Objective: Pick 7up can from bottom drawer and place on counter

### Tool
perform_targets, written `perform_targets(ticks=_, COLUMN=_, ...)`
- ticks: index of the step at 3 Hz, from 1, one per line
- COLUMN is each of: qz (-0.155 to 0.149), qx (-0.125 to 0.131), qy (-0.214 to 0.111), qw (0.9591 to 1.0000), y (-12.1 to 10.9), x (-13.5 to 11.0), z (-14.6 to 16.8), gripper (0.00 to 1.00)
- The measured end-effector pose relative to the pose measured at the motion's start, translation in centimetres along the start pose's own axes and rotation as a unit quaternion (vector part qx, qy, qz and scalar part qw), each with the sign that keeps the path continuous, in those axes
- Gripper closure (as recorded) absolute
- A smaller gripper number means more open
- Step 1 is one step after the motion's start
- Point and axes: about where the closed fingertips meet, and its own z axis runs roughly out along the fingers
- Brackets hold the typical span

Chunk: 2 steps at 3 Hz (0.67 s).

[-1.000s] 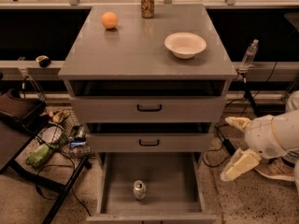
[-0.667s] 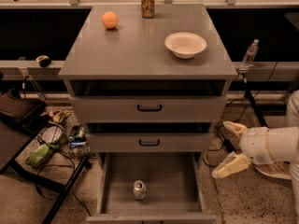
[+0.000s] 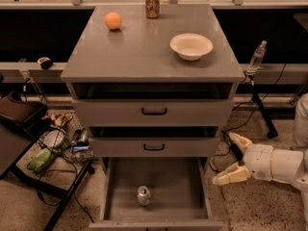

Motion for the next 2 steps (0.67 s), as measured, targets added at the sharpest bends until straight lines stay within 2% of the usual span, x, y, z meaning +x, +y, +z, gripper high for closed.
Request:
perform_targets(ticks=1, qz=0.004, qx=0.024, qy=-0.013, qw=0.9996, y=-0.8, x=1.0, z=4.8, gripper=0.00)
perform_targets(ticks=2, qz=-0.028, qx=0.064, qy=-0.070, qw=0.9951, y=-2.2, x=1.9, z=9.4, gripper=0.00)
